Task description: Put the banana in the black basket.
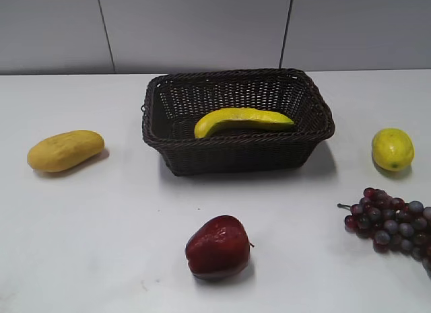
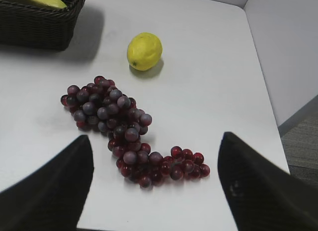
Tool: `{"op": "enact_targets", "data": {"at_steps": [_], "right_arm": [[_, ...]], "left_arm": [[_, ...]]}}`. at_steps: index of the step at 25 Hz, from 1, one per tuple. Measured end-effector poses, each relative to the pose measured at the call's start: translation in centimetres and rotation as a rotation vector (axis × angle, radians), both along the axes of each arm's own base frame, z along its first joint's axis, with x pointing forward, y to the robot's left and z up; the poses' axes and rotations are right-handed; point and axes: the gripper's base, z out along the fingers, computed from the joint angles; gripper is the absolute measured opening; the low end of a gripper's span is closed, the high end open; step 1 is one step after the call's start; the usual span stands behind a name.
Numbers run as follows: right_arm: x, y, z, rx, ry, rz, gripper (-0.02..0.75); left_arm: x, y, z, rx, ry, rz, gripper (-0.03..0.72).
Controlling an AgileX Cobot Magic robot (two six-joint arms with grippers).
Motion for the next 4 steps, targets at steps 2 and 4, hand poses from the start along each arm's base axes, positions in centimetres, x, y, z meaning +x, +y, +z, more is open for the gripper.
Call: {"op": "enact_targets", "data": {"at_steps": [2,4], "right_arm": [[0.00,0.00,0.00,0.000,0.000,0.000,0.593],[0.00,0.00,0.00,0.000,0.000,0.000,0.593]], "left_arm": [[0.00,0.00,0.00,0.000,0.000,0.000,0.556],[0.00,0.00,0.00,0.000,0.000,0.000,0.556]]}}
